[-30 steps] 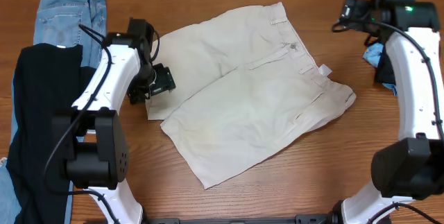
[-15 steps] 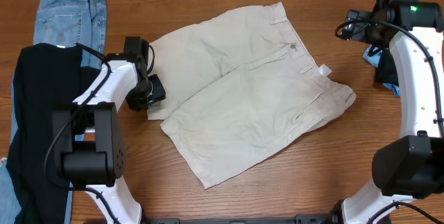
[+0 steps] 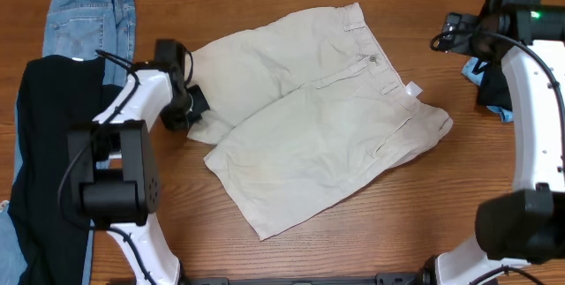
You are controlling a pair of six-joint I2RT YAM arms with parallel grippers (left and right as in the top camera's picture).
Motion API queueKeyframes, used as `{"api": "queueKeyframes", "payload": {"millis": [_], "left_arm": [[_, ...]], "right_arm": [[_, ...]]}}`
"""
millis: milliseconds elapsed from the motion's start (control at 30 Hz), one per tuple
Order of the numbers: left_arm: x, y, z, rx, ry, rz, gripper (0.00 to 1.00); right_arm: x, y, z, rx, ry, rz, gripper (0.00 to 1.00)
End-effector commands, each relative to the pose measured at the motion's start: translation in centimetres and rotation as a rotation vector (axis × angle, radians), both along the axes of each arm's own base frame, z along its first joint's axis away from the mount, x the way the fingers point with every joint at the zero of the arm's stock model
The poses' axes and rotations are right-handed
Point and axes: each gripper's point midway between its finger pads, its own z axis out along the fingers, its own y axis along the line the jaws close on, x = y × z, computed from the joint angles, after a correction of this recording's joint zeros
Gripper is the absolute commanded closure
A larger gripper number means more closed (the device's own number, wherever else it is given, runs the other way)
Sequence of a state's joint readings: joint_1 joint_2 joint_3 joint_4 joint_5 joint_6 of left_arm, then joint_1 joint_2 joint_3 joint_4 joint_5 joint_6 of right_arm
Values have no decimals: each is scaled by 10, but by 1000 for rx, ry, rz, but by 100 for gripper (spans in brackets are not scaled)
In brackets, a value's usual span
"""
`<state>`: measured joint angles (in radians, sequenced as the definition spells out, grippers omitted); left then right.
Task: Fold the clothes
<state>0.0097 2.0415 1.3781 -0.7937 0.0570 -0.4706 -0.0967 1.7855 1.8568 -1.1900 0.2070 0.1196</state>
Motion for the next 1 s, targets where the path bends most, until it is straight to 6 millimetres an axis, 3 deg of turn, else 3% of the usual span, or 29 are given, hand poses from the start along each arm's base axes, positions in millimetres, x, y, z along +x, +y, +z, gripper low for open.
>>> {"api": "queueKeyframes", "payload": {"millis": [0, 200, 367, 400, 433, 467, 500, 633, 700, 967], "left_arm": [[40, 33, 17, 29, -90, 13, 96], [97, 82, 84, 61, -299, 88, 96], [112, 109, 123, 63, -378, 134, 96], [111, 107, 125, 50, -375, 131, 95], [109, 103, 126, 33, -364, 122, 85], [105, 99, 124, 12, -348, 108, 67], [101, 93, 122, -9, -328, 99, 57], [78, 75, 112, -39, -218, 78, 39], [64, 65, 108, -50, -154, 64, 35], [28, 42, 101, -72, 6, 31, 34]], "right_arm": [[-8, -1, 29, -4, -71, -11, 0], [-14, 0, 25, -1, -42, -11, 0], [-12, 6, 24, 31, -46, 8, 0], [-13, 6, 24, 31, -45, 8, 0], [-13, 6, 24, 31, -45, 8, 0], [-13, 6, 24, 31, -43, 8, 0], [-14, 6, 23, 32, -39, 8, 0], [-20, 7, 21, 37, -15, 4, 0], [-24, 10, 23, 53, -13, 8, 0], [-46, 20, 44, 99, -41, 15, 0]]}}
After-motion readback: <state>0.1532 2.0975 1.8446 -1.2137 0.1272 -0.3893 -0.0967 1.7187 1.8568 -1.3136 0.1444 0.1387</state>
